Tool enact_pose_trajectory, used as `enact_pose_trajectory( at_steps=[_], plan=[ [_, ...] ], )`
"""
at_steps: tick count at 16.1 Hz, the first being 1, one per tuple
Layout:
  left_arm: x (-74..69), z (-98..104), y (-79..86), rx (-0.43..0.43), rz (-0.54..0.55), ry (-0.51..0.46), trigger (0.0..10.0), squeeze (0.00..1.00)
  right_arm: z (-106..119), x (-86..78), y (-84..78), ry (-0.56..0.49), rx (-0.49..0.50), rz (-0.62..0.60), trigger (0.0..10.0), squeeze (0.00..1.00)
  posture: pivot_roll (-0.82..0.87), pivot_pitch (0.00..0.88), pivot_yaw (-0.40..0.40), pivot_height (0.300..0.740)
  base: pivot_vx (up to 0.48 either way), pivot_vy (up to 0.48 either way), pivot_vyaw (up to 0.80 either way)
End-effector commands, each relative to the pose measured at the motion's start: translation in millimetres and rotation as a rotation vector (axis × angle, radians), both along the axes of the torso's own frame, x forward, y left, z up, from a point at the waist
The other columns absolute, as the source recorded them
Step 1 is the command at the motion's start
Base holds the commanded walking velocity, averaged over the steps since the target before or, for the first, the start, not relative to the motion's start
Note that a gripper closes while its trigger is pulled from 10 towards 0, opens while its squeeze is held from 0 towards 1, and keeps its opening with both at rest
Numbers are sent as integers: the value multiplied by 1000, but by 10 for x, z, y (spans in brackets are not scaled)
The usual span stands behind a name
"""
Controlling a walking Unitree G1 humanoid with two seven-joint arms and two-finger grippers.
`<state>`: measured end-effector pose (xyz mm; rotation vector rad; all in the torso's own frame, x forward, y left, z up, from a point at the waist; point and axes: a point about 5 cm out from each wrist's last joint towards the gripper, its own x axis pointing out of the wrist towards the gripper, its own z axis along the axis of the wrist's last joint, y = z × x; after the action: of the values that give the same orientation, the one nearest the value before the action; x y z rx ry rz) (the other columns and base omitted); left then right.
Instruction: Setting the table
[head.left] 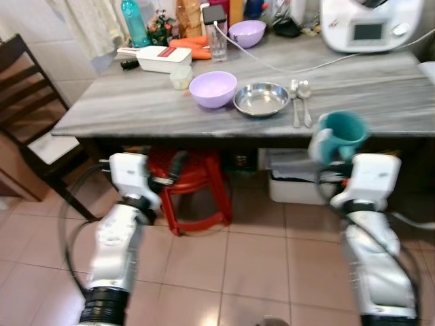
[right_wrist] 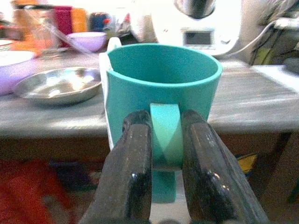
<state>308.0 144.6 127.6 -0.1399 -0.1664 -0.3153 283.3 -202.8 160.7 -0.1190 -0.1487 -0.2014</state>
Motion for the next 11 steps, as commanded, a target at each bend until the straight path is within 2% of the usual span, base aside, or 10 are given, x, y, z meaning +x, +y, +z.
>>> enact_pose_trajectory(
  at_steps=[1,4,11],
  plan=[
    [-11,32,104,8,30,-6,10000,0,103,-2,78,-42,-3,28,10000,0,-138,68,106,740,454,0,0],
    [-82,6,80,7,29,6,10000,0,126,-16,69,-46,-11,27,10000,0,-143,74,104,740,413,0,450],
    [-153,6,-44,-2,-13,11,10000,0,151,-28,41,-47,-35,19,10000,0,-150,76,103,740,401,0,0]
  ],
)
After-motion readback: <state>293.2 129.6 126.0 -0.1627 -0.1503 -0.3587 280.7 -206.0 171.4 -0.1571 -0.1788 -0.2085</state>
